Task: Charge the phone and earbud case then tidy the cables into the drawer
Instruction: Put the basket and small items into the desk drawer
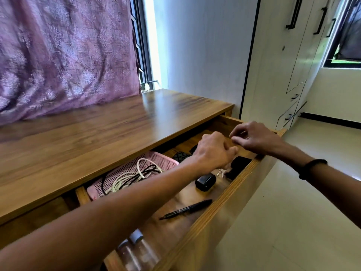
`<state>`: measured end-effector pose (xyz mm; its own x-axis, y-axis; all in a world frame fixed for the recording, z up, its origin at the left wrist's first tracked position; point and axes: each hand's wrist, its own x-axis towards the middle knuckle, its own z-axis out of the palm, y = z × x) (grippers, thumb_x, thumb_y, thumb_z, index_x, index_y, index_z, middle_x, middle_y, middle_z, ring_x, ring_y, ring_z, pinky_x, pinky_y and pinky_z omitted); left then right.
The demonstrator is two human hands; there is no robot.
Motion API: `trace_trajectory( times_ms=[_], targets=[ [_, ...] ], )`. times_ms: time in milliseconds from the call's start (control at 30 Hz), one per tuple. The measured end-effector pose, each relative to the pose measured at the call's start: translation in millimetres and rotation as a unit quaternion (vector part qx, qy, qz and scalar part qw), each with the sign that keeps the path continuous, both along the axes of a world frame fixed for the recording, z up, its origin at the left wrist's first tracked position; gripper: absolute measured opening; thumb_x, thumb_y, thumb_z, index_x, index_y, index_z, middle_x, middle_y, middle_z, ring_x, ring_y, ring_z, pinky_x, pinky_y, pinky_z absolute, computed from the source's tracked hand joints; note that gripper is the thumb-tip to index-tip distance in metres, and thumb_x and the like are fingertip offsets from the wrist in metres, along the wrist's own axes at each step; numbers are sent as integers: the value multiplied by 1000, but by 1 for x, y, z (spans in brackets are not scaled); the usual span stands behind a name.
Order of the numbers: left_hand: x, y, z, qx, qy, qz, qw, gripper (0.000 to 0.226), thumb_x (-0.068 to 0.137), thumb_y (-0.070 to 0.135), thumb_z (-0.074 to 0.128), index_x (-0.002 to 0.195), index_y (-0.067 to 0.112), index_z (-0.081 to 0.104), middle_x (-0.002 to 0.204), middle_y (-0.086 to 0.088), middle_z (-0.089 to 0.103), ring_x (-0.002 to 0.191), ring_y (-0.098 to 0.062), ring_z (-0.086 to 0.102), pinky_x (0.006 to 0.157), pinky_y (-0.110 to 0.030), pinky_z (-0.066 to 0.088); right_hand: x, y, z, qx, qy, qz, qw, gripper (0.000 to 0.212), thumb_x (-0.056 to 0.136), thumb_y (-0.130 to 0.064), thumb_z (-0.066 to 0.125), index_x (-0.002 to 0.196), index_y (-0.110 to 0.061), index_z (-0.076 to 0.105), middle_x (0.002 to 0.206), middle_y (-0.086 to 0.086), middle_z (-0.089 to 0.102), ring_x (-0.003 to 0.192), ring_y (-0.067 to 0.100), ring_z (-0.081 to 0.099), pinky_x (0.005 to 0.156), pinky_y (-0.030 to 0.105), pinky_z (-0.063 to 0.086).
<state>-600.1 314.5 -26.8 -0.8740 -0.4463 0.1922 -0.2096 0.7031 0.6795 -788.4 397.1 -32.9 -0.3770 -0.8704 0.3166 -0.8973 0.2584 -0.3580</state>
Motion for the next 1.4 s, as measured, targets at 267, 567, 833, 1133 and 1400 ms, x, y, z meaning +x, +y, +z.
trace_trajectory(
  times_ms=[267,567,833,1133,1400],
  targets=[
    [150,46,28,-165,-22,-45,985,30,78,56,80,81,27,71,69,12,69,63,1,65,58,-25,56,98,50,-46,-297,171,212,915,28,98,-27,62,80,-5,67,83,6,59,74,21,54,63,33,46],
    [208,78,9,-281,-78,41,956,21,89,42,68,109,36,66,97,14,58,91,-9,54,71,-31,42,135,63,-63,-268,352,338,831,22,102,-33,57,115,-16,58,113,7,55,88,21,62,70,38,61],
    [224,78,-12,-316,-23,127,940,21,99,50,57,116,40,63,111,18,54,99,-4,50,77,-24,36,161,57,-94,-320,193,255,892,21,99,-24,67,116,-13,61,109,14,66,101,21,63,92,30,54],
    [223,49,-19,-369,-57,196,907,32,96,42,66,128,40,65,128,11,57,117,-13,49,91,-38,54,177,19,-101,-325,136,207,913,34,94,-13,71,126,-2,71,119,16,62,107,24,64,89,35,61],
    [223,-4,-23,-396,-100,264,873,49,89,30,73,135,41,60,133,5,53,126,-23,40,102,-45,41,189,-41,-75,-270,132,151,942,21,88,-14,78,109,-14,77,122,7,55,111,24,54,86,43,56]
  ],
)
